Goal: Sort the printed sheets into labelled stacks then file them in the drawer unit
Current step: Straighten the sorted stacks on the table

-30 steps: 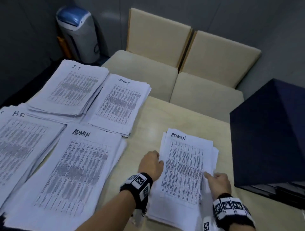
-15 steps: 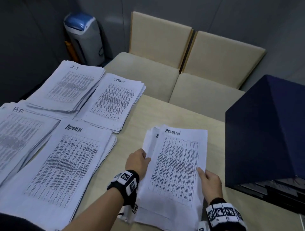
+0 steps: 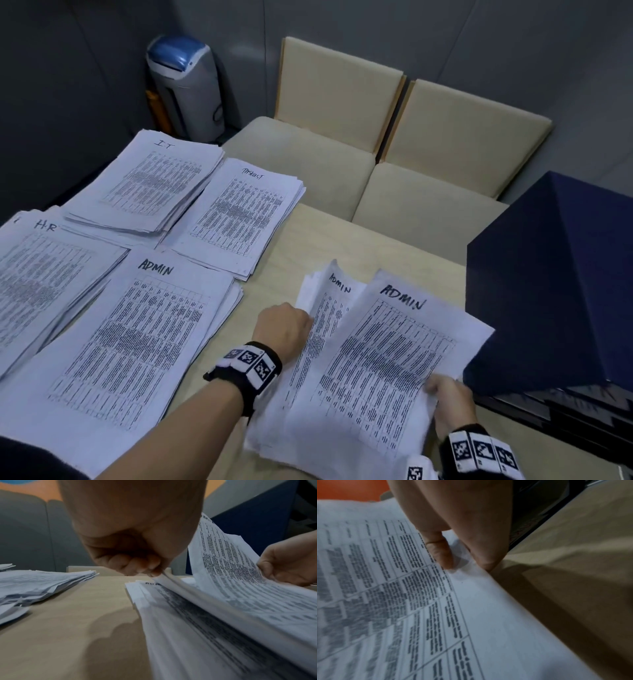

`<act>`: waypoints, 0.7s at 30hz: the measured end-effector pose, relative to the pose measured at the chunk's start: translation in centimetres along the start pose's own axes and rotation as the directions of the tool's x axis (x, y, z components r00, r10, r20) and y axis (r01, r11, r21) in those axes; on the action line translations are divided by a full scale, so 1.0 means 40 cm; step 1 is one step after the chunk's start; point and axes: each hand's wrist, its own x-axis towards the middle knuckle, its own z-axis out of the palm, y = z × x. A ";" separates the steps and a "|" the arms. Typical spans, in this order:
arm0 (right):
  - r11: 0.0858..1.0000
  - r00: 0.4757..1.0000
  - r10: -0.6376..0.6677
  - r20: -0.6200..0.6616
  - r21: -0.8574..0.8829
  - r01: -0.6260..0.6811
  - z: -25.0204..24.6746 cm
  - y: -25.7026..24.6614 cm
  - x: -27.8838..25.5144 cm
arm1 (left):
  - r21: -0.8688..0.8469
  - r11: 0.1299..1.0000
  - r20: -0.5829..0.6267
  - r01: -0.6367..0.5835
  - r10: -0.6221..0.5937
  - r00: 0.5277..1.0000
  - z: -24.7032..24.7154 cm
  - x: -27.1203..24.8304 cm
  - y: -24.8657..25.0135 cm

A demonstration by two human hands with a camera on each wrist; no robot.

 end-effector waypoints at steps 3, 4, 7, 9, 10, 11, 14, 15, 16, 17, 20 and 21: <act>0.998 0.996 -0.047 0.080 0.041 0.044 0.016 -0.005 -0.019 | -0.019 0.997 0.008 -0.080 0.080 0.997 0.003 0.002 0.002; 0.997 0.993 -0.051 0.102 0.065 0.045 0.020 -0.006 -0.020 | -0.088 0.992 -0.019 -0.086 0.084 0.996 0.005 -0.002 0.004; 0.998 0.990 -0.022 0.141 0.062 0.013 0.029 -0.009 -0.012 | -0.557 0.830 -0.093 -0.028 -0.029 0.995 0.015 -0.008 0.003; 0.999 0.992 -0.009 0.130 0.049 0.002 0.029 -0.010 -0.003 | -0.849 0.525 -0.025 0.063 -0.159 0.987 0.012 -0.018 0.000; 0.998 0.994 -0.009 0.112 0.055 0.003 0.030 -0.013 -0.002 | -0.914 0.396 0.018 0.090 -0.183 0.983 0.011 -0.023 -0.004; 0.998 0.994 -0.018 0.110 0.069 0.010 0.030 -0.017 -0.010 | -0.946 0.301 0.068 0.123 -0.186 0.980 0.011 -0.025 -0.009; 0.992 0.993 -0.073 0.089 0.110 0.063 0.029 -0.024 -0.024 | -0.975 0.159 0.133 0.158 -0.161 0.978 0.007 -0.027 -0.016; 0.988 0.993 -0.103 0.066 0.120 0.095 0.028 -0.028 -0.034 | -0.974 0.155 0.137 0.165 -0.178 0.974 0.004 -0.028 -0.015; 0.985 0.991 -0.126 0.037 0.124 0.121 0.024 -0.025 -0.031 | -0.969 0.175 0.138 0.176 -0.210 0.968 0.006 -0.029 -0.014; 0.981 0.987 -0.160 0.014 0.118 0.157 0.022 -0.025 -0.027 | -0.955 0.216 0.147 0.203 -0.248 0.957 0.008 -0.029 -0.015; 0.973 0.983 -0.183 -0.024 0.135 0.184 0.020 -0.021 -0.028 | -0.938 0.207 0.234 0.279 -0.214 0.948 0.016 -0.022 -0.024; 0.975 0.986 -0.167 -0.010 0.146 0.167 0.019 -0.022 -0.031 | -0.934 0.206 0.256 0.292 -0.184 0.949 0.015 -0.021 -0.024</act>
